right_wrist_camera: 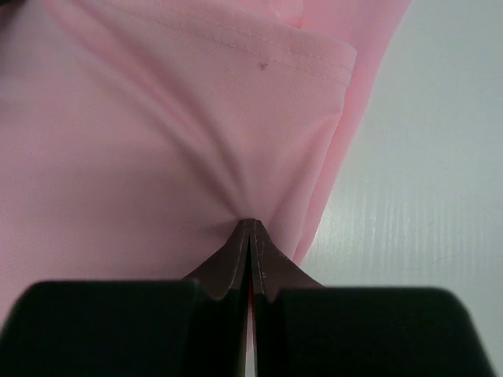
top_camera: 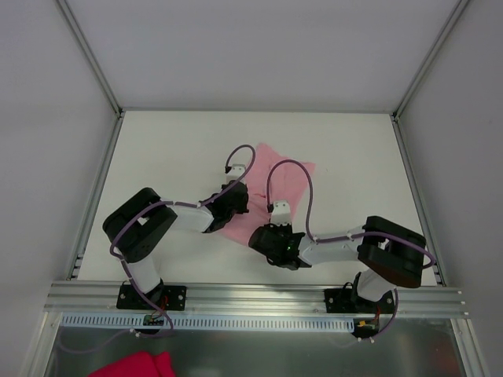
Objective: Fold and stack the t-shirts
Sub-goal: Grab one side of the 2/3 rectangular tshirt with both arms
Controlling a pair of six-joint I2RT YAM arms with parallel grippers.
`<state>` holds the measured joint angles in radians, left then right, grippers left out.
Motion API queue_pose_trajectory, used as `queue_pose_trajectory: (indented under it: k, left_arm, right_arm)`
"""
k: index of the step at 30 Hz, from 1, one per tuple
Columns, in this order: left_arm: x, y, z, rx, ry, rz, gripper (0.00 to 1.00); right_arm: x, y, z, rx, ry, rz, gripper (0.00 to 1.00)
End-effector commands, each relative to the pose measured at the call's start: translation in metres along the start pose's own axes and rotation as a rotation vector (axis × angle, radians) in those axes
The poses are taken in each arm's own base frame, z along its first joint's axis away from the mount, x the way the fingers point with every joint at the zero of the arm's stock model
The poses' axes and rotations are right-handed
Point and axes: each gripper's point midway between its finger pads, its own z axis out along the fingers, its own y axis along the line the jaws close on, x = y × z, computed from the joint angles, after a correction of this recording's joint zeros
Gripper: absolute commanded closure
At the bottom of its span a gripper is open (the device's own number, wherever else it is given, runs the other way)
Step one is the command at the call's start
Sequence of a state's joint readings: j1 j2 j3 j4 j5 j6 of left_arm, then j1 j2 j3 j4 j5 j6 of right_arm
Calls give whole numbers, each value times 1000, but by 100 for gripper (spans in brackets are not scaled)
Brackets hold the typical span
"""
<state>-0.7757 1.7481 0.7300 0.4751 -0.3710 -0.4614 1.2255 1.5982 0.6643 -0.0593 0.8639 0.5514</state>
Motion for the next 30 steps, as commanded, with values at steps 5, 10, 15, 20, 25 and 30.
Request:
queue_pose_trajectory:
  k: [5, 10, 15, 20, 25, 30]
  left_arm:
    - [2, 30, -8, -88, 1, 0, 100]
    - [5, 36, -20, -92, 7, -6, 100]
    - [9, 39, -22, -92, 12, -6, 100]
    - [10, 37, -18, -88, 14, 3, 100]
    - [-1, 17, -9, -9, -8, 17, 44]
    - [-26, 0, -3, 37, -68, 29, 18]
  right_arm:
    - [51, -76, 8, 197, 212, -141, 99]
    - [49, -66, 26, 106, 261, -76, 99]
    - [30, -57, 33, 88, 247, -82, 99]
    - [19, -53, 36, 79, 217, -96, 99]
    - [1, -41, 43, 32, 154, -150, 96]
    - [-44, -31, 36, -20, 22, -102, 75]
